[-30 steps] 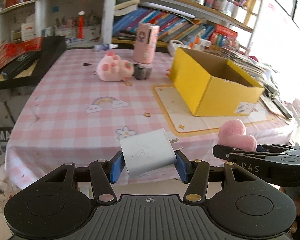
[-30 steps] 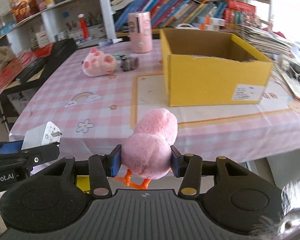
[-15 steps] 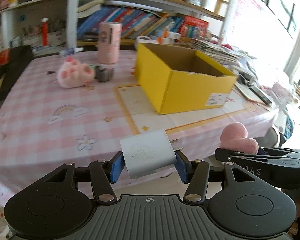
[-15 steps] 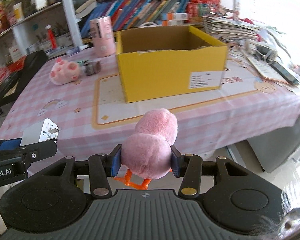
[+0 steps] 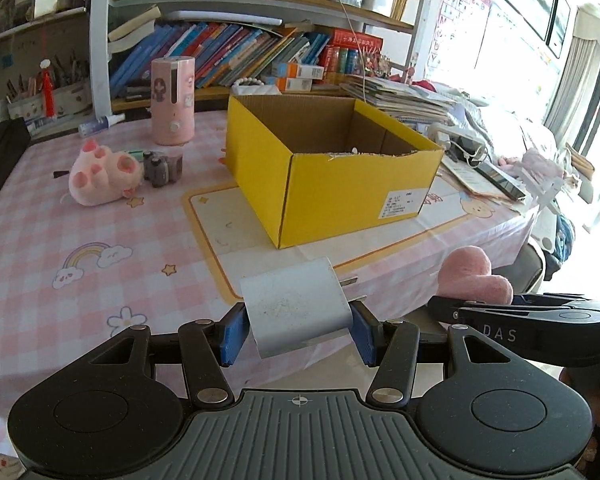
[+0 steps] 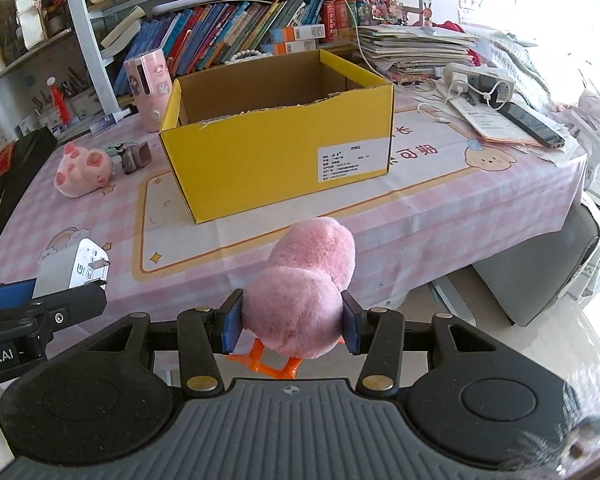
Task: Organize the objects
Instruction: 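Lift the charger and pink plush and carry them toward the yellow box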
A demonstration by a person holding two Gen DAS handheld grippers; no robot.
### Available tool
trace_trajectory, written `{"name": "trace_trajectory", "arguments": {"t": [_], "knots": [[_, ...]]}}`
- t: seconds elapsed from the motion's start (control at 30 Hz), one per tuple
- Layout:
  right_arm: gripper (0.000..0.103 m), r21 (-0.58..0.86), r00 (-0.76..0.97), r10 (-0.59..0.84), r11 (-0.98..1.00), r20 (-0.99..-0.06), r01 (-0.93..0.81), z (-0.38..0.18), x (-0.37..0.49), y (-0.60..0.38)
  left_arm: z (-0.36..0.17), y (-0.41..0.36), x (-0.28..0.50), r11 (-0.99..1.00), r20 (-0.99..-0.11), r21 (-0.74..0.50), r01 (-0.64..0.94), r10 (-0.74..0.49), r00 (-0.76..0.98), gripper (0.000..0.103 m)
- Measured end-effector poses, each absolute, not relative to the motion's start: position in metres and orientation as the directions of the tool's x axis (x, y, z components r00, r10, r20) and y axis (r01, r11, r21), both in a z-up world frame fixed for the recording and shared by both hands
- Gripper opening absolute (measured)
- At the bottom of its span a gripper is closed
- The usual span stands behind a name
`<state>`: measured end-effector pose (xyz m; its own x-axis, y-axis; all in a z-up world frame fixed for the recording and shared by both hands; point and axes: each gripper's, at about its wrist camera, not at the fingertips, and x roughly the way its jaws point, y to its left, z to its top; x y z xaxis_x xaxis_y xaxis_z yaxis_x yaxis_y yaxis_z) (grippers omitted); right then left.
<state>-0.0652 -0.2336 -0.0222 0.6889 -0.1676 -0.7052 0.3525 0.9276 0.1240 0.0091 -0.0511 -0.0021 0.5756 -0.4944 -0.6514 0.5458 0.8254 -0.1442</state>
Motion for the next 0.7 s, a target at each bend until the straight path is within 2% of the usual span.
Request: {"name": "trace_trajectory", "arguments": {"t": [0.7], "knots": [[0.045, 0.104, 0.676, -0.149, 0.942, -0.722, 0.318, -0.024, -0.017, -0.269, 0.001, -0.091, 0.042, 0.831, -0.631, -0.128, 0.541, -0.489, 0.602, 0.053]]}}
